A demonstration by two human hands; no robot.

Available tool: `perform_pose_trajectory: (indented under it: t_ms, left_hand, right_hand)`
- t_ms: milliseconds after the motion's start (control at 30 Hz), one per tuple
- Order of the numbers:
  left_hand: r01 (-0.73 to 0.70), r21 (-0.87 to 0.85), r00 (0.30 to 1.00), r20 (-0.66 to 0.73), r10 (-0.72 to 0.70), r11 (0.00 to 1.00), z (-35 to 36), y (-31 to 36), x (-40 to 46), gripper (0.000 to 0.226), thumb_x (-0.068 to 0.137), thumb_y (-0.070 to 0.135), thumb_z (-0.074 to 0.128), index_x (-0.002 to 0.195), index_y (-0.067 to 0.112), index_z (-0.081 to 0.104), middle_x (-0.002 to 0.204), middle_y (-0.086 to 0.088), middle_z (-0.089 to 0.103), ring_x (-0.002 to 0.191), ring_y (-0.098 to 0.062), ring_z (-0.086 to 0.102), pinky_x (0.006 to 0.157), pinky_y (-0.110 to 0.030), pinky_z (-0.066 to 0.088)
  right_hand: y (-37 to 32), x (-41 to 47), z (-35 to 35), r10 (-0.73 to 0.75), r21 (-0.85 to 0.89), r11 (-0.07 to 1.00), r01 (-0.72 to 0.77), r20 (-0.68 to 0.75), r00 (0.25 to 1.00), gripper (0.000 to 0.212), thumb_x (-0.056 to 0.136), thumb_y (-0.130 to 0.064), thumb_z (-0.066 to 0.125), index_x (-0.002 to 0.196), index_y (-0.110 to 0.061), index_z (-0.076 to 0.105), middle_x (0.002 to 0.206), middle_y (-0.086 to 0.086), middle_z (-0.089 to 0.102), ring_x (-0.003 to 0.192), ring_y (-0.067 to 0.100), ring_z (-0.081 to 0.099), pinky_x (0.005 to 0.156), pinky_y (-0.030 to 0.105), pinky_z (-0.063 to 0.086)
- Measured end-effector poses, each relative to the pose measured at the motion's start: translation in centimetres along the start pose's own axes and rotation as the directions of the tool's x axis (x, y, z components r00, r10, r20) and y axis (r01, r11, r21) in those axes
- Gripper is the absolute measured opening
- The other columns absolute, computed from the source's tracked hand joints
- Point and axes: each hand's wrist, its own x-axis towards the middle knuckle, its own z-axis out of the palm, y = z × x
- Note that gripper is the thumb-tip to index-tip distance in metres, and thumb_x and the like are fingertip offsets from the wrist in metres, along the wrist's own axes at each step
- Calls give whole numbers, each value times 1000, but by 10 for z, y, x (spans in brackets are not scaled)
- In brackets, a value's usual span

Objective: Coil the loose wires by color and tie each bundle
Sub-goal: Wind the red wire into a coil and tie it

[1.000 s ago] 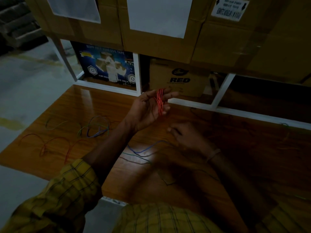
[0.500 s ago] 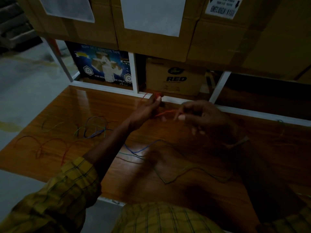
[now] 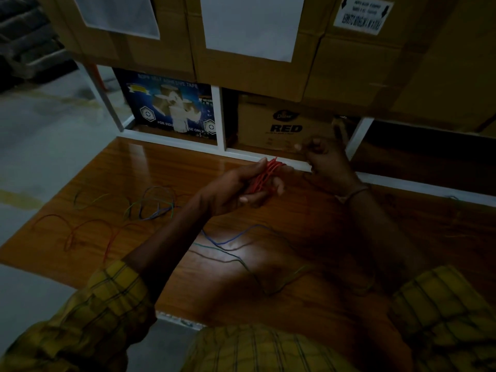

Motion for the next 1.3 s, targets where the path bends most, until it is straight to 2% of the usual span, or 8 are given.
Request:
perform_pose_trajectory:
  t_ms: [200, 333, 433, 567, 667, 800, 1067, 1300]
  left_hand:
    - [-84, -211, 996, -37, 78, 974, -11, 6, 0, 62, 117, 41, 20, 160, -1, 33, 123, -18, 60, 47, -5, 39, 52, -28, 23]
    - [-169, -306, 985, -89, 148, 937, -18, 6, 8, 64, 117, 42, 21, 161, -4, 28, 133, -18, 60, 50, -6, 48, 49, -21, 37]
    - [-205, -307, 974, -160, 162, 929, -20, 6, 14, 62, 116, 43, 23, 161, 0, 31, 147, -20, 57, 66, -11, 62, 58, -23, 50]
    - [-183, -127, 947, -289, 140, 975, -19, 12, 23, 56, 116, 45, 26, 159, 12, 37, 151, -11, 58, 114, -35, 73, 88, -35, 61]
    - [-135, 97, 909, -383, 162, 986, -19, 15, 27, 54, 116, 44, 28, 163, 17, 28, 160, -12, 43, 121, -39, 71, 112, -60, 49]
    - [14, 487, 859, -453, 239, 873, -30, 17, 20, 57, 116, 44, 26, 167, 22, 17, 170, -14, 31, 107, -17, 76, 86, -28, 62]
    - [157, 578, 918, -384, 98, 801, -30, 8, 4, 54, 115, 47, 27, 163, 23, 25, 149, -5, 58, 103, -23, 77, 98, -42, 59]
    - [145, 544, 961, -277, 14, 826, -15, 12, -3, 44, 116, 42, 28, 150, 20, 45, 120, -15, 75, 79, -19, 73, 72, -30, 56]
  right_hand:
    - [32, -24, 25, 115, 48, 991, -122, 139, 984, 23, 104, -32, 59, 101, -14, 73, 61, -4, 53, 47, 7, 47, 48, 25, 38]
    - [45, -46, 44, 225, 25, 969, -246, 318, 921, 35, 104, -51, 50, 101, -28, 76, 72, 2, 56, 49, 8, 46, 46, 25, 41]
    - [46, -68, 64, 230, 57, 959, -279, 421, 877, 36, 106, -45, 47, 103, -21, 74, 72, 6, 60, 43, 13, 46, 42, 24, 42]
    - [33, -94, 75, 274, 130, 905, -405, 550, 789, 23, 108, -31, 49, 128, -22, 58, 72, 13, 63, 42, 18, 53, 44, 27, 44]
    - [19, -104, 66, 267, 76, 902, -425, 676, 687, 29, 106, -26, 54, 135, -25, 50, 80, 19, 70, 49, 24, 60, 48, 30, 49]
    - [-13, -103, 33, 207, -142, 978, -154, 774, 598, 29, 101, -21, 62, 130, -16, 60, 84, 12, 75, 55, 19, 64, 50, 25, 52]
    - [-72, -74, -31, -109, 59, 994, 92, 585, 804, 22, 102, -25, 58, 114, -14, 72, 65, 6, 57, 51, 19, 50, 43, 26, 42]
    - [-67, -19, -33, -186, 21, 981, 192, 368, 911, 30, 108, -21, 50, 110, 2, 69, 61, 2, 46, 46, 11, 41, 41, 21, 33]
